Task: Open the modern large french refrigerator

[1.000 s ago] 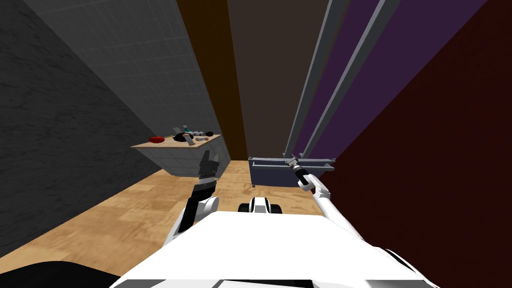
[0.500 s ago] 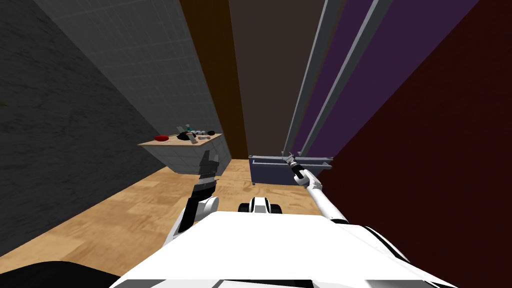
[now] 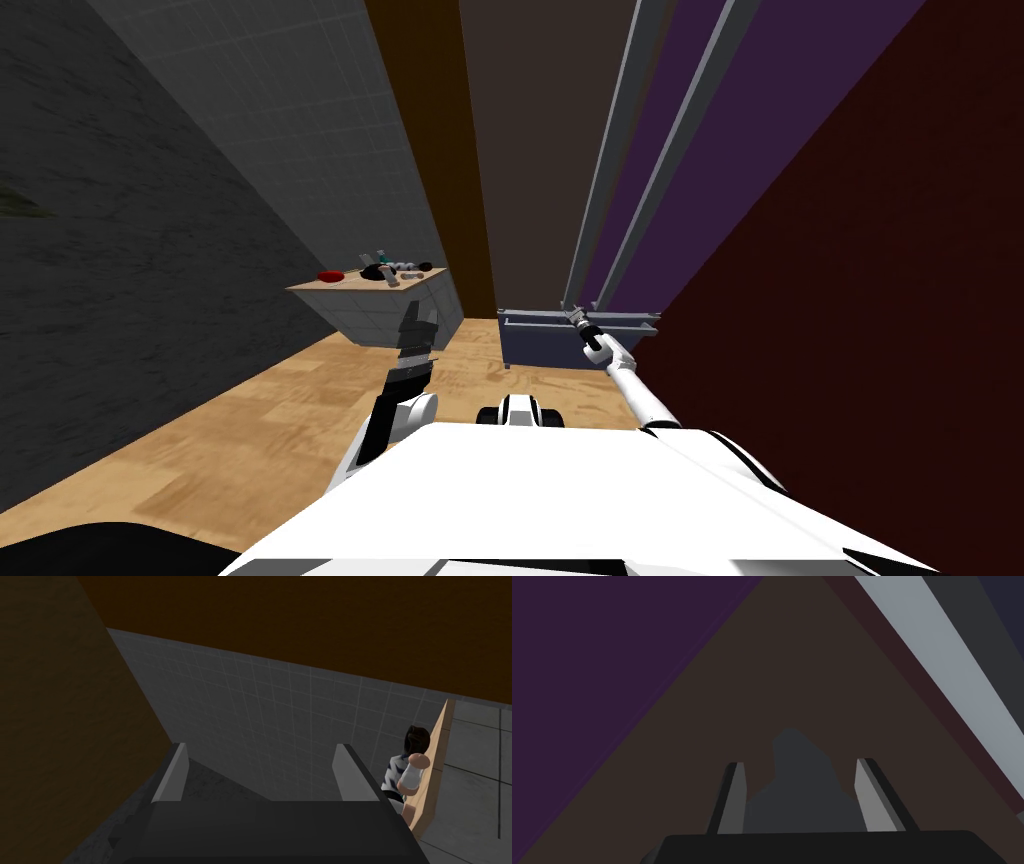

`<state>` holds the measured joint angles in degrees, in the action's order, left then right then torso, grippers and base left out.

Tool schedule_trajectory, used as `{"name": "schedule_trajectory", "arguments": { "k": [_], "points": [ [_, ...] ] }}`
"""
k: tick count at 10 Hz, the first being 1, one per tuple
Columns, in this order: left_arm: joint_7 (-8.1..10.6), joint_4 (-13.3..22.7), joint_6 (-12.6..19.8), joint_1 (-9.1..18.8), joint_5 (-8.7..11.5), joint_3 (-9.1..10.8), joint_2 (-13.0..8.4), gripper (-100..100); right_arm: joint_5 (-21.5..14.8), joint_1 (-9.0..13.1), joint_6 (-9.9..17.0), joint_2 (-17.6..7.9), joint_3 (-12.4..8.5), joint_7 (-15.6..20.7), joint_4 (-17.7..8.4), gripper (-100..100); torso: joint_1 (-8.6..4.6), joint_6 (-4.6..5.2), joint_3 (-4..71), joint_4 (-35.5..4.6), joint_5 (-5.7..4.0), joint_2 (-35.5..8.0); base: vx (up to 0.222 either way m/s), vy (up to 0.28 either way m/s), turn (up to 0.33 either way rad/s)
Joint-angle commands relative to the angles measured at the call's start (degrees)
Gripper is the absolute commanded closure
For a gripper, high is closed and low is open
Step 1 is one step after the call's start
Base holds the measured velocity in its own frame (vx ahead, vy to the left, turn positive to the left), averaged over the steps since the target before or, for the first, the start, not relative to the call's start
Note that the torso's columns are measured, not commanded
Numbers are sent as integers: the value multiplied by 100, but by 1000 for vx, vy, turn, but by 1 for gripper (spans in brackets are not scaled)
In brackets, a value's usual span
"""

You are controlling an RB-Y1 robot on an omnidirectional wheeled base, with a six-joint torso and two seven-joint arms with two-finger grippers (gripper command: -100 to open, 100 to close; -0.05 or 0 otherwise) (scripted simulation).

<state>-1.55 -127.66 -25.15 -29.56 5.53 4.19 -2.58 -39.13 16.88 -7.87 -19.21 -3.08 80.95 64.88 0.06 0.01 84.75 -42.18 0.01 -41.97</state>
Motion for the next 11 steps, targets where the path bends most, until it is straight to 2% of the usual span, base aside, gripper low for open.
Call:
{"name": "schedule_trajectory", "arguments": {
  "k": [1, 2, 3, 4, 5, 6, 7, 8, 9, 10, 11],
  "points": [
    [0, 0, 0, 0, 0, 0, 0, 0, -241, -409, -87, -47, -49, -352, 420, 100, 6, -11, 2, -8, 5, 2, 114, 53, -50],
    [0, 0, 0, -1, 0, 0, 0, 0, -241, -530, -87, -47, -49, -352, 533, 100, 10, -14, 2, -11, 8, 5, 96, 30, -34],
    [0, 0, 0, 0, 0, 0, 0, 0, -241, -530, -87, -47, -49, -352, 575, 100, -2, -23, -2, -10, 2, -3, 34, 5, -5],
    [0, 0, 0, 1, 0, 0, 0, 0, -414, -814, -149, -77, -88, -582, 782, 100, -9, -30, -9, -15, 0, -15, 76, 18, -13],
    [0, 0, 0, 0, 0, 0, 0, 0, -414, -930, -149, -77, -88, -582, 891, 100, -2, -17, -6, -9, 0, -8, 79, 21, -21],
    [0, 0, 0, 0, 0, 0, 0, 0, -414, -930, -149, -77, -88, -582, 974, 100, 1, -15, -7, -4, -1, -13, 27, 9, -18],
    [0, 0, 0, 1, 0, 0, 0, 0, -587, -1195, -212, -108, -127, -812, 1155, 100, -1, -22, -14, -12, 0, -23, 64, 21, -22],
    [0, 0, 0, 0, 0, 0, 0, 0, -587, -1330, -212, -108, -127, -812, 1330, 100, 6, -13, -13, -11, 2, -21, 79, 23, -33],
    [0, 0, 0, 0, 0, 0, 0, 0, -587, -1330, -212, -108, -127, -812, 1372, 100, 10, -18, -13, -10, 3, -23, 40, 8, -14],
    [0, 0, 0, 1, 0, 0, 0, 0, -760, -1606, -274, -139, -165, -1041, 1590, 100, 9, -25, -18, -17, 4, -31, 77, 16, -18],
    [0, 0, 0, 0, 0, 0, 0, 0, -760, -1730, -274, -139, -165, -1041, 1683, 100, 13, -15, -16, -11, 3, -26, 84, 29, -24]
  ]
}}
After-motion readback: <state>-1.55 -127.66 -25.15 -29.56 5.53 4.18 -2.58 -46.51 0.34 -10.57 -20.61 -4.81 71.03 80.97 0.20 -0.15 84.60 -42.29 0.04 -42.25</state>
